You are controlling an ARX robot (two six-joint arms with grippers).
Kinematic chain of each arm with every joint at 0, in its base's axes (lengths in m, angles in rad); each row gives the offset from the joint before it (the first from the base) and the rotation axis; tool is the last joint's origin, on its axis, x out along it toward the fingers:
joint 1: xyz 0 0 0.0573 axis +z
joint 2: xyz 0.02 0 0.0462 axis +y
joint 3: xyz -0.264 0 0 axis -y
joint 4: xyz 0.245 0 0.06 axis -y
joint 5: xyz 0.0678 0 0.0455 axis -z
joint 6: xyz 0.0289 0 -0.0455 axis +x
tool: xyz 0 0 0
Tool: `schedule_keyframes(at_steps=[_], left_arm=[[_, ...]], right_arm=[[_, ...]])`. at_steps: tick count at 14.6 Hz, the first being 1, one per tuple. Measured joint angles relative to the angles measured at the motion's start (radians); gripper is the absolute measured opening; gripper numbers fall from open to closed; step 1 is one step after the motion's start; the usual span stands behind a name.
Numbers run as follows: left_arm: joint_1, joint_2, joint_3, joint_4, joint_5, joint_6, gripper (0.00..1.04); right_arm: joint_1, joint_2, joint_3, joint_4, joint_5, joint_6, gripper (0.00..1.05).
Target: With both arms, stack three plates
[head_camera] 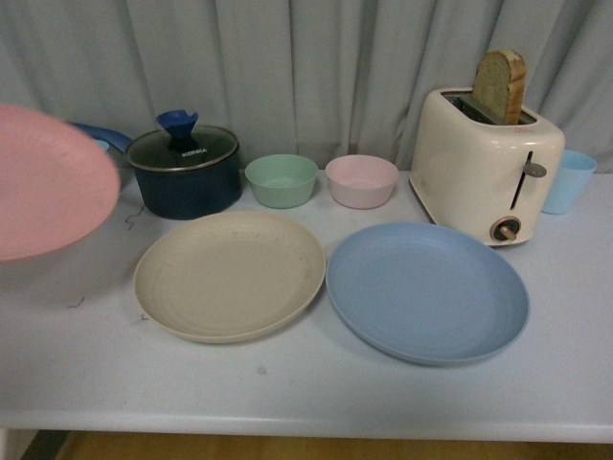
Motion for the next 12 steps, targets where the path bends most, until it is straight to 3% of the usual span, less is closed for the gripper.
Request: schedule_keyframes(at_steps=[2,4,8,12], left_arm=[[-0.151,-0.085,-0.069,0.027,0.058,-0.038,0.03],[-0.256,-0.053,-0.097,0.037,0.054,-0.065,0.03],[-0.371,0.080,-0.065,0.087,0.011,-0.127,0.03],[-0.408,0.199,0.007,0.098,-0.036,-0.154,0.03]], right_arm=[[0.000,0.000,0.000,0.000,0.000,0.000,0.98],[0.000,0.000,0.000,0.000,0.000,0.000,0.98],[0.000,0.000,0.000,0.000,0.000,0.000,0.98],[0.000,0.000,0.000,0.000,0.000,0.000,0.98]])
